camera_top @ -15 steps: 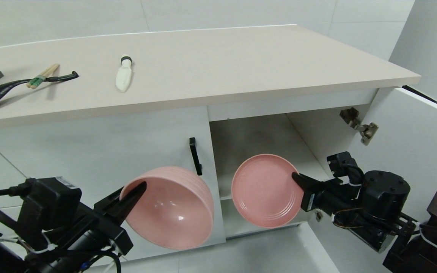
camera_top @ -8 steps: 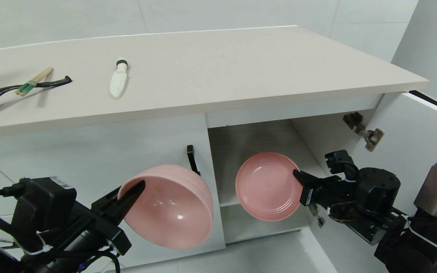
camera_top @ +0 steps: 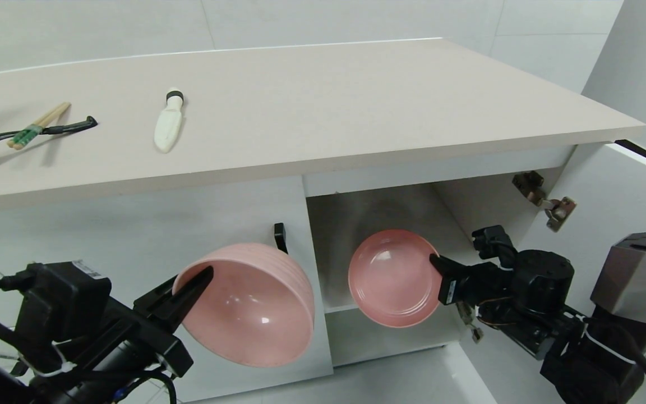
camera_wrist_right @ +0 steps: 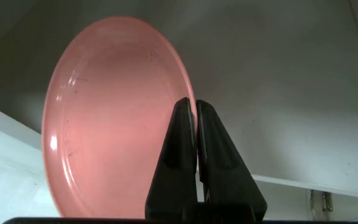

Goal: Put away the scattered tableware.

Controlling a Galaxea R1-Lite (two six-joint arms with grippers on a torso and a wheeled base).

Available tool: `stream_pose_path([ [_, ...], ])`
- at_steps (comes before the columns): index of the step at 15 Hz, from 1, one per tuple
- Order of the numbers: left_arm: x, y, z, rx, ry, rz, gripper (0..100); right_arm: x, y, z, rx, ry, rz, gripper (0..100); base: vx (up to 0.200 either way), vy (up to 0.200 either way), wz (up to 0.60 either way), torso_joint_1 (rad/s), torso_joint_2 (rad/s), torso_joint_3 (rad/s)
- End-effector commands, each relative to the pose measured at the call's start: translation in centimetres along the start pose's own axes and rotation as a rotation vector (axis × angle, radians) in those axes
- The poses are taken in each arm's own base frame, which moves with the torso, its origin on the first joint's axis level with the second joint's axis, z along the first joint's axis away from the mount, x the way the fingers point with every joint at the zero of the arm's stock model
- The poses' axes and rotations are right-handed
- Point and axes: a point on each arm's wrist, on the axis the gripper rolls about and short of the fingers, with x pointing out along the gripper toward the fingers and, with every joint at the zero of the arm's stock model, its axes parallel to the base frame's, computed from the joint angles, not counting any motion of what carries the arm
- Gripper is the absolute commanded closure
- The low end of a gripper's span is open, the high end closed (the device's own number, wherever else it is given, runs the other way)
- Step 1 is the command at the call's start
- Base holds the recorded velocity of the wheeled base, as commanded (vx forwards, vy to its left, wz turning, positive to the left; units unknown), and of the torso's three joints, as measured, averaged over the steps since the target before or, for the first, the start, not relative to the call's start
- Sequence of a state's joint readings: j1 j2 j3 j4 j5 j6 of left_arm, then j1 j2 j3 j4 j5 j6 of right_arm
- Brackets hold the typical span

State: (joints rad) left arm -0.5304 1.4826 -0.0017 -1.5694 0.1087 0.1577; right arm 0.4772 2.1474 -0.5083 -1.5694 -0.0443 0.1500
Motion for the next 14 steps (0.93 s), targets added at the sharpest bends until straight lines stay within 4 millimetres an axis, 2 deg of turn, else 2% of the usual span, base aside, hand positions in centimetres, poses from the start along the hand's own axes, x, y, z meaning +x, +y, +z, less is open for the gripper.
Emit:
stream_pose_path([
  [1, 0.0, 0.0, 0.0, 0.000, 0.000, 0.000, 100, 1.2, -0.9, -0.8, 0.005, 0.003, -0.026, 100, 0.000, 0.000, 0.00, 0.000, 0.00, 0.000],
  [4, 0.0, 0.0, 0.0, 0.000, 0.000, 0.000, 100, 3.3, -2.0, -1.3, 0.064, -0.027, -0.042, 100, 0.000, 0.000, 0.00, 0.000, 0.00, 0.000],
  [8, 0.0, 0.0, 0.1, 0.021, -0.003, 0.000, 100, 5.9, -3.7, -3.3, 0.075, -0.029, -0.070, 100, 0.000, 0.000, 0.00, 0.000, 0.00, 0.000],
  [10, 0.0, 0.0, 0.0, 0.022, -0.002, 0.000, 100, 7.1, -4.5, -3.6, 0.079, -0.053, -0.079, 100, 0.000, 0.000, 0.00, 0.000, 0.00, 0.000],
  [14, 0.0, 0.0, 0.1, 0.020, -0.004, -0.001, 100, 8.0, -4.5, -3.5, 0.080, -0.083, -0.071, 100, 0.000, 0.000, 0.00, 0.000, 0.00, 0.000],
])
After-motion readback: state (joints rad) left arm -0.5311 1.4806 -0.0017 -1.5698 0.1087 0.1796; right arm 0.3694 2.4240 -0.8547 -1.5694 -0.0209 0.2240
